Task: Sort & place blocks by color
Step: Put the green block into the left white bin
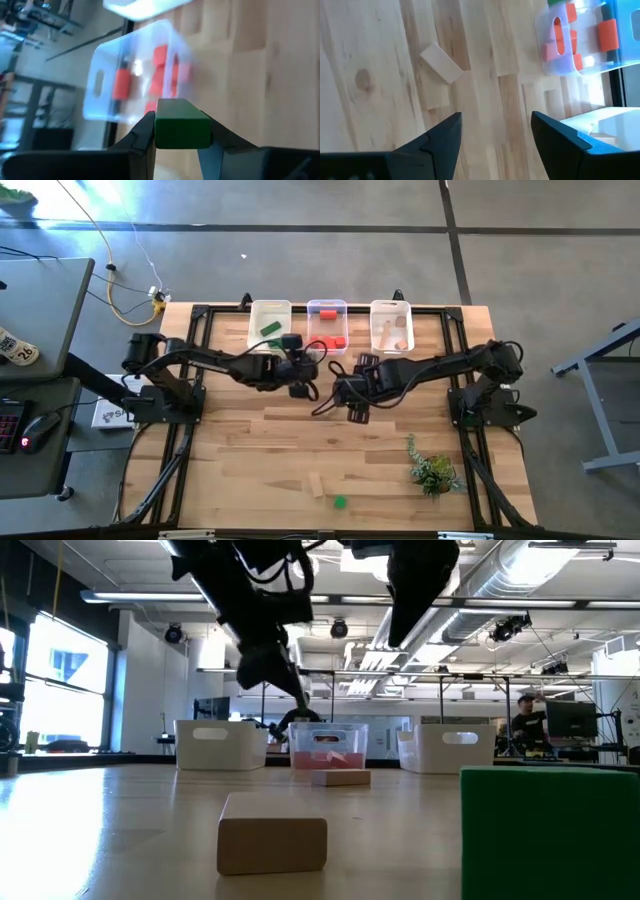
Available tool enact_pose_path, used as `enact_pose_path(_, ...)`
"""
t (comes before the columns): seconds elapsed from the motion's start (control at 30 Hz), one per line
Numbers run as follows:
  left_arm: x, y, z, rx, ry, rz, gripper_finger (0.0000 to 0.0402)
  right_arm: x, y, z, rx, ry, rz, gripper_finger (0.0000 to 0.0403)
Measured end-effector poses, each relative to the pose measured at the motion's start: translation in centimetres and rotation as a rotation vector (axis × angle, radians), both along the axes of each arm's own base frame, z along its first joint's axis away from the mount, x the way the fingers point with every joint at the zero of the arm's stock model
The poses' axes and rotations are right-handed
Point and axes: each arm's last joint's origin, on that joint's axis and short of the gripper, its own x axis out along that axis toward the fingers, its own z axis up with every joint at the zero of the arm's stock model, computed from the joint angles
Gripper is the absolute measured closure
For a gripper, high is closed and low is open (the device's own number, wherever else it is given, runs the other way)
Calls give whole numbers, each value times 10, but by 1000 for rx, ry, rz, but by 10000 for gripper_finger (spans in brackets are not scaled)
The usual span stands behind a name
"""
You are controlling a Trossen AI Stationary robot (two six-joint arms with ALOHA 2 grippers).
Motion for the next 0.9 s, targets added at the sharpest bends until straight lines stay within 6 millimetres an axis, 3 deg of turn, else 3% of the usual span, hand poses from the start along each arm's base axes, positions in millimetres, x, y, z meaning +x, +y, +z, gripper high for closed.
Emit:
enact_pose_path(0.2,-29,19,22,90,73,157,322,5,-9,0,105,-35,-24,179)
enact_pose_path(0.57,-78,78,31,-142,81,272,321,23,-24,2,216,-126,206,178)
enact_pose_path(0.9,-107,129,30,-319,-48,294,309,42,-44,-31,313,-42,307,178)
